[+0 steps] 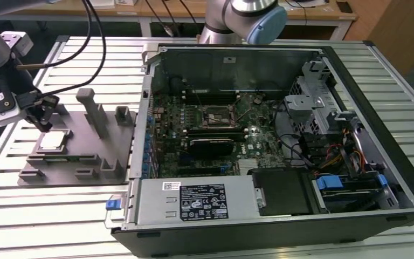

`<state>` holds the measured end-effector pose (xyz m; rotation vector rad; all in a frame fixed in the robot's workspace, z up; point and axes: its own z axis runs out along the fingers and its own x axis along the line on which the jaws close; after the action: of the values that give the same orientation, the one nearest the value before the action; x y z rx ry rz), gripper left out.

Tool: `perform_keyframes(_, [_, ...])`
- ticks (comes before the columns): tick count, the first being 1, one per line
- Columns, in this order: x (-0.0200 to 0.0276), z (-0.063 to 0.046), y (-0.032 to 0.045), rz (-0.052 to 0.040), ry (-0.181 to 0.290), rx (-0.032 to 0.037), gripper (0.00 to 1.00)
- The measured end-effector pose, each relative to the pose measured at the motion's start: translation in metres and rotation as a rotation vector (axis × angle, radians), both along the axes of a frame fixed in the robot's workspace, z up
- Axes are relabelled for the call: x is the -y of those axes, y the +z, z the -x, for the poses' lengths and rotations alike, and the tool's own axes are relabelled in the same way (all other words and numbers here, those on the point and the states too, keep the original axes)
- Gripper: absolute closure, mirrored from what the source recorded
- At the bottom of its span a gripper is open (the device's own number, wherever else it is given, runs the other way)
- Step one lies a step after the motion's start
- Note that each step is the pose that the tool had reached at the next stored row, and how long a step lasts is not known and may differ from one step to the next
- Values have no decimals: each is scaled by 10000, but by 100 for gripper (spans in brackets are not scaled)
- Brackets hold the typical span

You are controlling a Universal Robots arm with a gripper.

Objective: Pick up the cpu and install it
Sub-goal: 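Pick up the cpu and move it towards the insertion slot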

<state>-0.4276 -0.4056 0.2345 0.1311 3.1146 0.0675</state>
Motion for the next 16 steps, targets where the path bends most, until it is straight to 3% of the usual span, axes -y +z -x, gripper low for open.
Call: perform_keyframes(16, [14,60,-247,-18,51,0,89])
